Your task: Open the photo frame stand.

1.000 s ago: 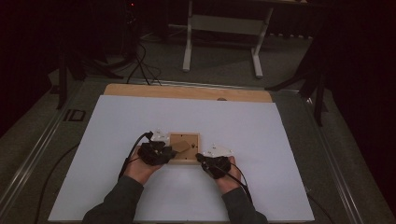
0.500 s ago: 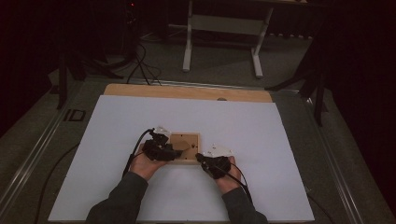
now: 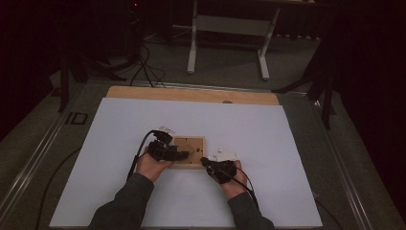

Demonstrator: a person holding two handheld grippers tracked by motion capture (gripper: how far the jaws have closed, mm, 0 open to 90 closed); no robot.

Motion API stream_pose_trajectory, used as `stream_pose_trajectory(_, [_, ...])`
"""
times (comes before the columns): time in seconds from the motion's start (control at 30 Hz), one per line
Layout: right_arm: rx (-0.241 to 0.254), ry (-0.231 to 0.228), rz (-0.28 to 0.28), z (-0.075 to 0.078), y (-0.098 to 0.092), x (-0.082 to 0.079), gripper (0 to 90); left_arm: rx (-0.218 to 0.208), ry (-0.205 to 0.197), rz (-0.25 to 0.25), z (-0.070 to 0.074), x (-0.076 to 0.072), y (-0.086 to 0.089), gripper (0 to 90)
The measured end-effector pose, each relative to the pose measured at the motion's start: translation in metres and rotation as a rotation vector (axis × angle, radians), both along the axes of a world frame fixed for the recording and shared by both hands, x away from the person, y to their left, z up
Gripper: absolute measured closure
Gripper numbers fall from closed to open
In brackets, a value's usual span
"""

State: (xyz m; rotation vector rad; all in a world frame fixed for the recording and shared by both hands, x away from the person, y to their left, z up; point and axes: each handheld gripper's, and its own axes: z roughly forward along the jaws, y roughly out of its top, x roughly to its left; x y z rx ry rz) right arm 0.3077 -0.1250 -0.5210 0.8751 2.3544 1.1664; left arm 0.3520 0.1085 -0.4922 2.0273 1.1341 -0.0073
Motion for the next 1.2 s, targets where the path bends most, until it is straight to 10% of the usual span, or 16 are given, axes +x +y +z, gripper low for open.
stream_pose_trajectory(0.67, [0.000, 0.001, 0.001, 0.000, 0.000, 0.000, 87.1, -0.028, 0.039, 0.014, -0.002, 0.009, -0.001, 45.5])
stream_pose_trajectory(1.2, [0.001, 0.002, 0.001, 0.000, 0.000, 0.000, 86.8, 0.032, 0.062, 0.014, -0.003, 0.011, -0.006, 51.8])
